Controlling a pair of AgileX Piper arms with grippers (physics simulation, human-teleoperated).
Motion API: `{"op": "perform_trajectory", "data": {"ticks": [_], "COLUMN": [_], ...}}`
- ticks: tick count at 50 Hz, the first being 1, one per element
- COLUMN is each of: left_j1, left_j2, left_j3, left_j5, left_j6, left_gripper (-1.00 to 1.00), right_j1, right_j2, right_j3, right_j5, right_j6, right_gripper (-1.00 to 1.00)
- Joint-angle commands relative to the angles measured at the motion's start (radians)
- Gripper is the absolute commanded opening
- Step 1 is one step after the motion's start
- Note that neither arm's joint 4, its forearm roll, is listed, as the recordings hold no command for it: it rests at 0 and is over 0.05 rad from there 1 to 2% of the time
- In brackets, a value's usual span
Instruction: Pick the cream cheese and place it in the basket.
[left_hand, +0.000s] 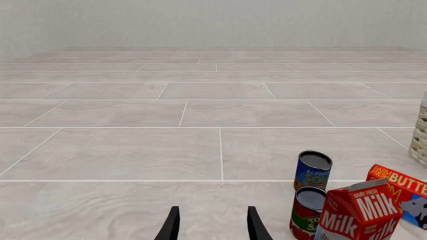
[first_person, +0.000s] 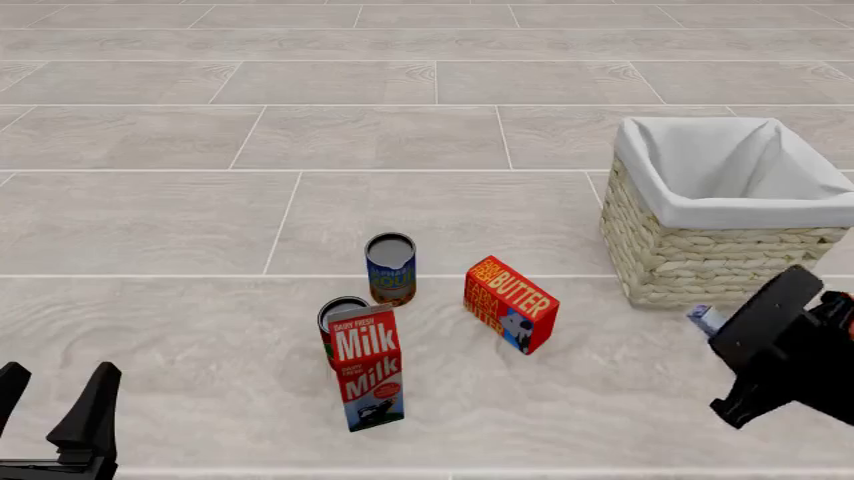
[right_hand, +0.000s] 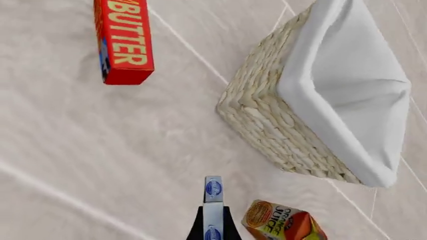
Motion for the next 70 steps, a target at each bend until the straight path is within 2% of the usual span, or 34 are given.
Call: {"op": "perform_trajectory", "data": {"ticks": [1,2,5,7,9,10,12,13,16,18,24,25,28,33,38,42,48,57,58,62,65,67,70], "left_j1": [0.0,0.0,0.0,0.0,0.0,0.0,0.0,0.0,0.0,0.0,0.0,0.0,0.0,0.0,0.0,0.0,0.0,0.0,0.0,0.0,0.0,0.0,0.0], "left_j2": [0.0,0.0,0.0,0.0,0.0,0.0,0.0,0.0,0.0,0.0,0.0,0.0,0.0,0.0,0.0,0.0,0.0,0.0,0.0,0.0,0.0,0.0,0.0], "left_j3": [0.0,0.0,0.0,0.0,0.0,0.0,0.0,0.0,0.0,0.0,0.0,0.0,0.0,0.0,0.0,0.0,0.0,0.0,0.0,0.0,0.0,0.0,0.0], "left_j5": [0.0,0.0,0.0,0.0,0.0,0.0,0.0,0.0,0.0,0.0,0.0,0.0,0.0,0.0,0.0,0.0,0.0,0.0,0.0,0.0,0.0,0.0,0.0], "left_j6": [0.0,0.0,0.0,0.0,0.0,0.0,0.0,0.0,0.0,0.0,0.0,0.0,0.0,0.0,0.0,0.0,0.0,0.0,0.0,0.0,0.0,0.0,0.0], "left_gripper": [1.0,1.0,1.0,1.0,1.0,1.0,1.0,1.0,1.0,1.0,1.0,1.0,1.0,1.0,1.0,1.0,1.0,1.0,1.0,1.0,1.0,1.0,1.0], "right_j1": [0.073,0.076,0.071,0.063,0.048,0.046,0.058,0.054,-0.034,-0.03,-0.006,0.001,0.027,0.012,0.001,-0.007,-0.021,-0.052,-0.068,-0.066,-0.067,-0.065,-0.068], "right_j2": [-0.089,-0.092,-0.098,-0.094,-0.084,-0.086,-0.097,-0.098,-0.038,-0.041,-0.063,-0.072,-0.091,-0.081,-0.063,-0.027,0.028,0.141,0.174,0.218,0.249,0.266,0.295], "right_j3": [-0.13,-0.145,-0.171,-0.178,-0.174,-0.181,-0.214,-0.22,-0.239,-0.239,-0.269,-0.283,-0.307,-0.347,-0.391,-0.392,-0.457,-0.53,-0.539,-0.568,-0.591,-0.611,-0.629], "right_j5": [0.015,0.012,-0.006,-0.019,-0.045,-0.05,-0.047,-0.053,-0.121,-0.124,-0.129,-0.124,-0.107,-0.097,-0.091,-0.103,-0.112,-0.145,-0.15,-0.158,-0.16,-0.159,-0.157], "right_j6": [0.246,0.276,0.31,0.319,0.299,0.314,0.377,0.379,0.368,0.377,0.455,0.487,0.532,0.529,0.562,0.551,0.633,0.672,0.661,0.684,0.677,0.696,0.675], "right_gripper": [-1.0,-1.0,-1.0,-1.0,-1.0,-1.0,-1.0,-1.0,-1.0,-1.0,-1.0,-1.0,-1.0,-1.0,-1.0,-1.0,-1.0,-1.0,-1.0,-1.0,-1.0,-1.0,-1.0]}}
